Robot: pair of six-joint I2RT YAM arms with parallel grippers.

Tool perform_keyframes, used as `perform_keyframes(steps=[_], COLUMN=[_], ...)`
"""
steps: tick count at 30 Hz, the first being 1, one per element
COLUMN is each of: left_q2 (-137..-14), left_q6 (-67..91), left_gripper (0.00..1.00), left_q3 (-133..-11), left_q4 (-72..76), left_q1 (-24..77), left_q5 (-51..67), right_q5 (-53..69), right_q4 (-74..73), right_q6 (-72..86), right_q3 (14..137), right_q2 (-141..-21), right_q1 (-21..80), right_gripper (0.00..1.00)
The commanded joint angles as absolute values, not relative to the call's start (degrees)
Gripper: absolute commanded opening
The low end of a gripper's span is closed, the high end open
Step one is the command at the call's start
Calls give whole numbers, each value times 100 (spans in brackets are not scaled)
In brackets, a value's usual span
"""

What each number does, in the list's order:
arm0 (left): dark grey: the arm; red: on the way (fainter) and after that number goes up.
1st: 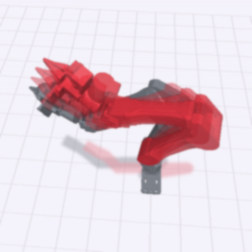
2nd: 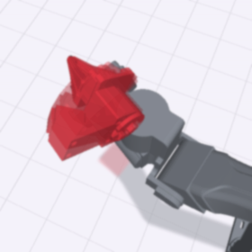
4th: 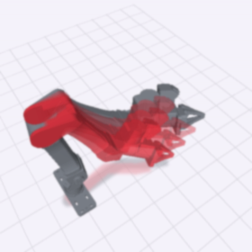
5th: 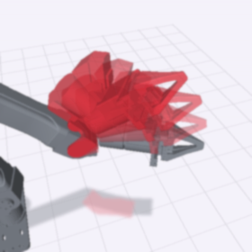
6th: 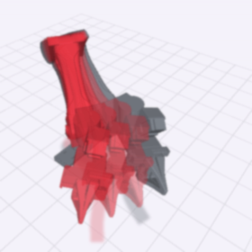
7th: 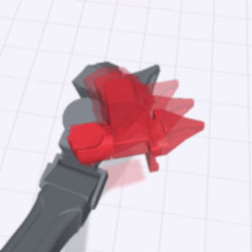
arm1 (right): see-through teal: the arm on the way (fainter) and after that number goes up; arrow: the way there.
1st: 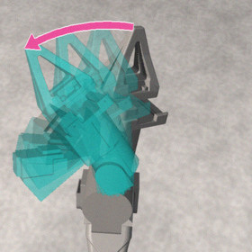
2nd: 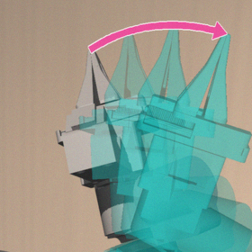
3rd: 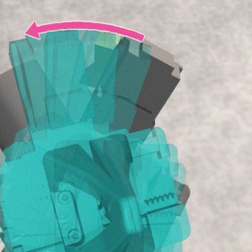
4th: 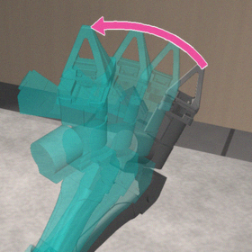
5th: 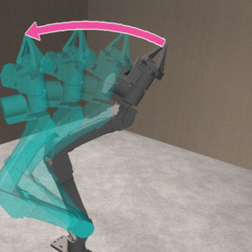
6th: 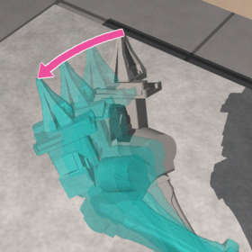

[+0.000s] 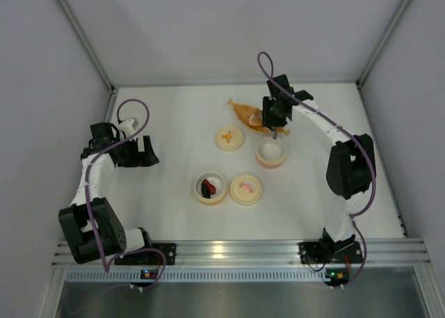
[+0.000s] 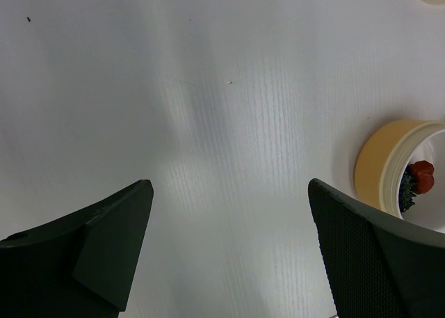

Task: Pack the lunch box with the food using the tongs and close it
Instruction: Pick up the fake food from the plate.

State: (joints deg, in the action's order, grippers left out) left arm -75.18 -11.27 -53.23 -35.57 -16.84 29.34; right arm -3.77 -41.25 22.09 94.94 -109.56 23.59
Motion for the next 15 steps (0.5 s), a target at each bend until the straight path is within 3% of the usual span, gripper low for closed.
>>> perform_keyframes(steps=[1,15], left_q2=[-7462,-7374], left_q6=[-1187,-1195], left_gripper=[98,98], left_q3=[-5405,-5458], left_q4=[-3357,-3480], left_q1=[-1749,-1731], left_q5=[3050,3059], right_q5=[-220,466], right_q4=[-3973,-3779], right_q6=[2101,1091], right_q3=[9694,9484], right_q2=[-10459,-9722], right_q1=[2241,2215], right_gripper=[0,0])
